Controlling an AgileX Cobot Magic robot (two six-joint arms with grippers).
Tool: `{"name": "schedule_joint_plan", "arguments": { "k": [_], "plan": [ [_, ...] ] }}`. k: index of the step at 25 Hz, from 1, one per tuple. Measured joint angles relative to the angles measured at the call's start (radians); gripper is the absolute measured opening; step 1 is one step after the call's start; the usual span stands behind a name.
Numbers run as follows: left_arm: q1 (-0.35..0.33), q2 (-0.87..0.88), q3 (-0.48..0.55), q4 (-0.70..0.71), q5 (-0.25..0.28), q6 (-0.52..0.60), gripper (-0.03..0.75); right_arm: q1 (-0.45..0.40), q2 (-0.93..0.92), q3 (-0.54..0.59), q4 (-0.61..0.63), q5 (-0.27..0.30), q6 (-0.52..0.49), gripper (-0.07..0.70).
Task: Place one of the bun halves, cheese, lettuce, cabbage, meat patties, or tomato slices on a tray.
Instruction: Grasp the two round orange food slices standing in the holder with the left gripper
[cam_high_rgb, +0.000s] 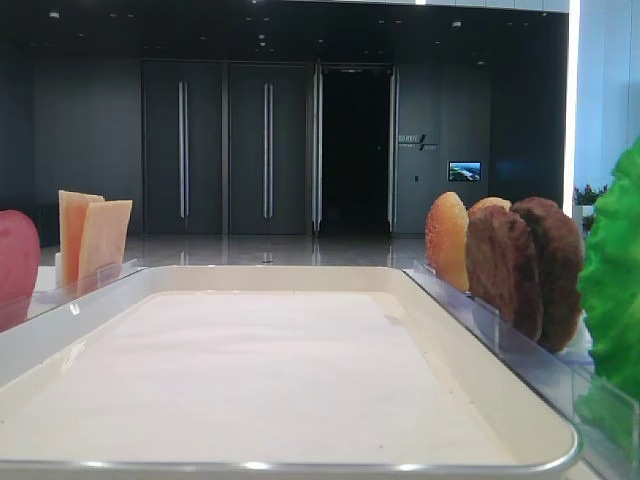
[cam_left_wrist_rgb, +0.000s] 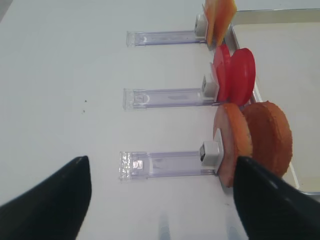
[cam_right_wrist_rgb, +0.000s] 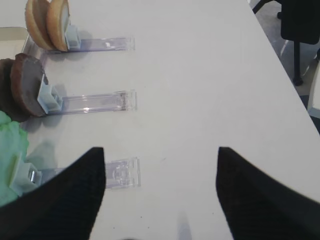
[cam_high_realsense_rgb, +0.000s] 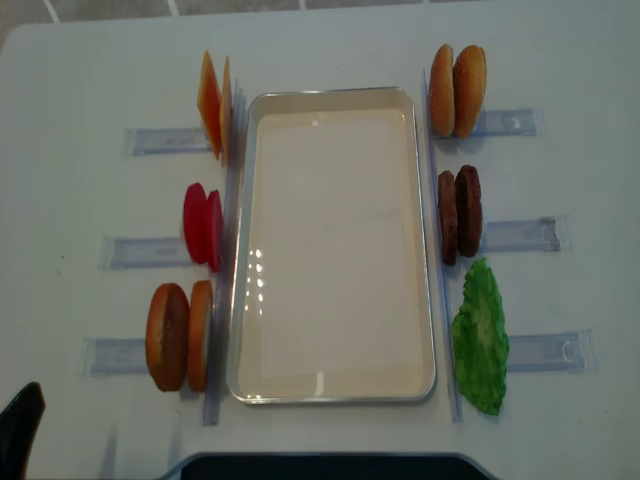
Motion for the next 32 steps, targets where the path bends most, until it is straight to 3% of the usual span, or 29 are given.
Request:
{"name": "schedule_joint_plan", "arguments": {
  "k": [17,25,32],
  "plan": [
    [0.0,0.017,0.0,-0.007,0.002,-0.039,0.692,0.0,0.0,0.0,0.0,0.0,0.0,0.48],
    [0.0,0.34,-0.057,-0.011,0.053,-0.124,0.692,0.0,0.0,0.0,0.0,0.0,0.0,0.48],
    [0.0,0.675,-0.178,-0.013,0.054,-0.126,0.692,0.0,0.0,0.0,0.0,0.0,0.0,0.48]
  ]
}}
